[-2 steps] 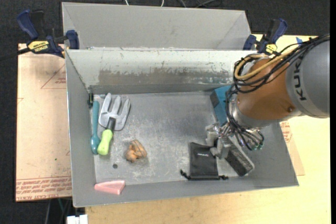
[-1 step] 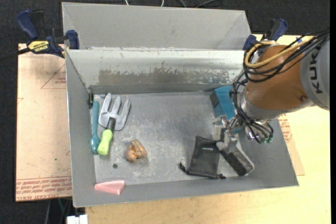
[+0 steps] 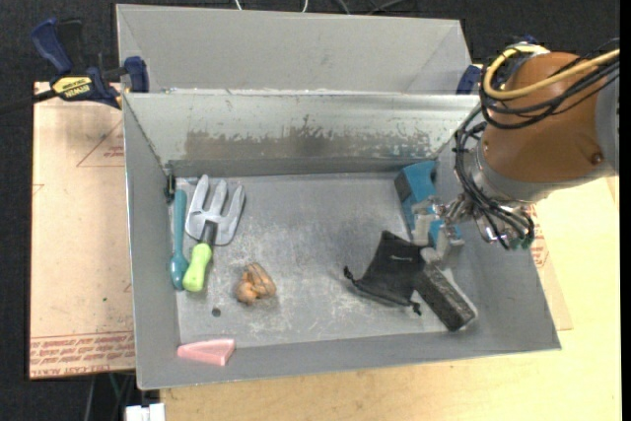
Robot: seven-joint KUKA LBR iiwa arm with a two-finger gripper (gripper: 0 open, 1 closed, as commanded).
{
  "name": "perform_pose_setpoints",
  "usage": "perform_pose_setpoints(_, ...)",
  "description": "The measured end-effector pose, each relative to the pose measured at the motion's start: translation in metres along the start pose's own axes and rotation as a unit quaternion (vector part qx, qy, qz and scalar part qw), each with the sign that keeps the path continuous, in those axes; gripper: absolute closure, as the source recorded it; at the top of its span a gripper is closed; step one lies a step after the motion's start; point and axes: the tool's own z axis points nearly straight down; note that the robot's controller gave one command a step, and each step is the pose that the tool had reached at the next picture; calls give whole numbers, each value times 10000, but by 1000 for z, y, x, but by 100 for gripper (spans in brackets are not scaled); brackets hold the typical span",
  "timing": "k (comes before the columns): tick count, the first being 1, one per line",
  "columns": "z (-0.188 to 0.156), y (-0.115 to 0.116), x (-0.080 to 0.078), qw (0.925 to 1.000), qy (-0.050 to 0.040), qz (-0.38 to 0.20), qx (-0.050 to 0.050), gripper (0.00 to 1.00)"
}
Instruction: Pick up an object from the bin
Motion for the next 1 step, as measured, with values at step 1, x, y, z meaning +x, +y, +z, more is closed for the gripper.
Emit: perform_pose_setpoints(1,60,11,8,10000,-13,85,-4,100)
